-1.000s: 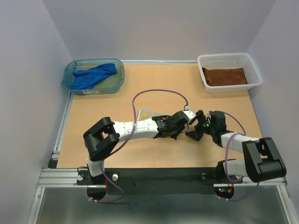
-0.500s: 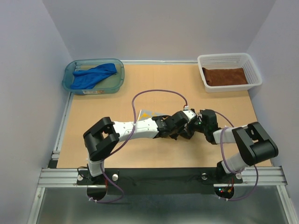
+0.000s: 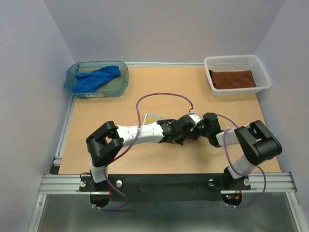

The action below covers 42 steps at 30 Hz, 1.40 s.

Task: Fold and stack the towels
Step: Neatly place the folded towel into the bin

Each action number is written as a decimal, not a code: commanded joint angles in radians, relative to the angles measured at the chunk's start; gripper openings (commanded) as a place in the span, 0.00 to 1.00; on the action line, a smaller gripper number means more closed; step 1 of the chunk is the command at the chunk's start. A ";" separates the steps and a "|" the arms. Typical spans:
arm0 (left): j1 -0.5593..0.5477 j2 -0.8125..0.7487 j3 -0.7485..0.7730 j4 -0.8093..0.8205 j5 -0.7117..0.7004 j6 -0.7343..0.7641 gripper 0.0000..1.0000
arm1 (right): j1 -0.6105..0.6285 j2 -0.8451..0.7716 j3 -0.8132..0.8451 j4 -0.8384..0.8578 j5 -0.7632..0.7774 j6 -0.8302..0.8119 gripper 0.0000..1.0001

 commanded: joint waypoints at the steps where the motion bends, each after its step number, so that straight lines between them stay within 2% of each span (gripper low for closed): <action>1: 0.000 -0.014 0.061 -0.010 -0.010 -0.016 0.22 | 0.005 0.001 0.057 -0.062 0.059 -0.080 0.08; 2: 0.000 -0.014 0.069 -0.016 -0.018 -0.019 0.33 | 0.005 -0.003 0.064 -0.088 0.065 -0.093 0.05; 3: 0.003 -0.015 0.073 -0.022 -0.022 -0.019 0.54 | 0.005 -0.005 0.086 -0.103 0.073 -0.128 0.00; 5: 0.019 -0.023 0.087 -0.038 -0.036 -0.031 0.73 | 0.002 -0.002 0.125 -0.169 0.076 -0.176 0.00; 9: 0.077 -0.083 0.073 -0.047 -0.038 -0.042 0.84 | -0.018 0.012 0.257 -0.307 0.079 -0.348 0.01; 14: 0.213 -0.250 -0.002 -0.030 -0.004 -0.016 0.89 | -0.081 0.069 0.450 -0.477 0.059 -0.581 0.00; 17: 0.357 -0.343 -0.072 -0.018 0.010 0.019 0.90 | -0.140 0.125 0.640 -0.643 0.087 -0.731 0.01; 20: 0.457 -0.416 -0.124 0.007 0.013 0.053 0.90 | -0.173 0.188 0.761 -0.715 0.066 -0.888 0.02; 21: 0.524 -0.428 -0.157 0.014 0.013 0.071 0.90 | -0.185 0.208 0.869 -0.785 0.064 -0.937 0.06; 23: 0.595 -0.460 -0.209 0.052 0.010 0.088 0.90 | -0.193 0.274 0.988 -0.888 0.104 -1.082 0.06; 24: 0.624 -0.468 -0.226 0.068 0.007 0.092 0.90 | -0.194 0.297 1.058 -0.989 0.127 -1.124 0.06; 25: 0.678 -0.479 -0.241 0.100 -0.007 0.086 0.90 | -0.197 0.317 1.175 -1.039 0.169 -1.193 0.00; 29: 0.732 -0.486 -0.331 0.181 -0.045 0.061 0.90 | -0.252 0.398 1.414 -1.197 0.197 -1.301 0.00; 35: 0.733 -0.444 -0.335 0.192 -0.088 0.058 0.90 | -0.351 0.495 1.716 -1.330 0.187 -1.411 0.00; 42: 0.733 -0.396 -0.342 0.200 -0.121 0.058 0.89 | -0.484 0.521 1.852 -1.358 0.124 -1.508 0.00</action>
